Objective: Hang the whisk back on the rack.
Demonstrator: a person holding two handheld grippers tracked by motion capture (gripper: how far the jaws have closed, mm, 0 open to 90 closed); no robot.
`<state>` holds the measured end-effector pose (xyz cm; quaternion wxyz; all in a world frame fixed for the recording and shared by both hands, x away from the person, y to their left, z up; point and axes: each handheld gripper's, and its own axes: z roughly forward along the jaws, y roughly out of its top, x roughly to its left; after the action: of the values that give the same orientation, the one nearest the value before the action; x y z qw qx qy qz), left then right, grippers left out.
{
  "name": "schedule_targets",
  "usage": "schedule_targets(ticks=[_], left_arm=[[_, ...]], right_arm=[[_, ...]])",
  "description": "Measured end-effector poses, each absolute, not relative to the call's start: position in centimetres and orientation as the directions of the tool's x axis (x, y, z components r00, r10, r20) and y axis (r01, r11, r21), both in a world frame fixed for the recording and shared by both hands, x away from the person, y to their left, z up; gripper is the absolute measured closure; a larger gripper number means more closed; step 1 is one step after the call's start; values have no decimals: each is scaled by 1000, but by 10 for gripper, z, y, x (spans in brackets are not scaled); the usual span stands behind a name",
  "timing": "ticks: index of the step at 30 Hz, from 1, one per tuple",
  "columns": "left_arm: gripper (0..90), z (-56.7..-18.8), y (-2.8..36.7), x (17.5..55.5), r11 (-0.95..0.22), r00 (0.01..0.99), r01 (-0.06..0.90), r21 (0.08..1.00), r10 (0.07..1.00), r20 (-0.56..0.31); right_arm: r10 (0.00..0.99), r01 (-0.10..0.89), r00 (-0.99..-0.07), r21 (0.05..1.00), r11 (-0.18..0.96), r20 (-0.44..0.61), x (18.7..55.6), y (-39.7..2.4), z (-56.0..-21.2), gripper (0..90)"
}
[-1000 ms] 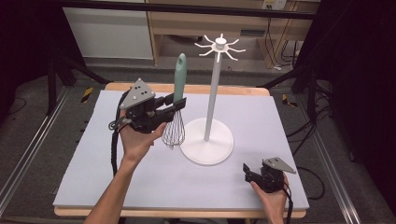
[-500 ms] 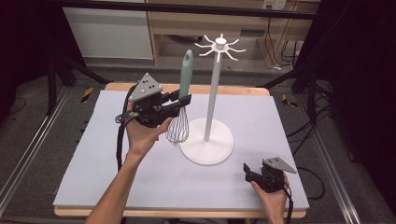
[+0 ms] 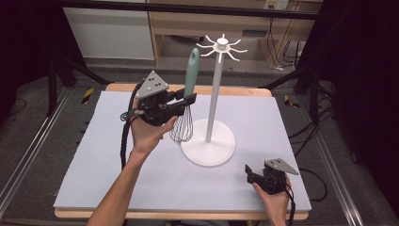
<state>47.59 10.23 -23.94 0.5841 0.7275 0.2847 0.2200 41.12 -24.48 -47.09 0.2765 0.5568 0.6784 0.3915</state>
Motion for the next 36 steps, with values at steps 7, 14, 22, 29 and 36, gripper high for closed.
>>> schedule_targets(ticks=[7,14,22,29,36], left_arm=[[686,-238,99,478,-162,744,163,973,669,-13],[686,-237,94,482,-165,744,169,972,668,-16],[686,-240,91,485,-169,747,176,970,664,-20],[686,-243,87,490,-175,747,185,967,665,-23],[686,-245,83,494,-172,747,185,968,665,-24]], right_arm=[[971,537,-230,841,73,62,411,-246,-471,230],[972,537,-228,840,72,62,411,-246,-471,231],[971,538,-229,840,72,63,411,-246,-471,231],[971,539,-230,839,73,63,411,-246,-471,233],[971,540,-232,838,75,62,411,-246,-471,235]])
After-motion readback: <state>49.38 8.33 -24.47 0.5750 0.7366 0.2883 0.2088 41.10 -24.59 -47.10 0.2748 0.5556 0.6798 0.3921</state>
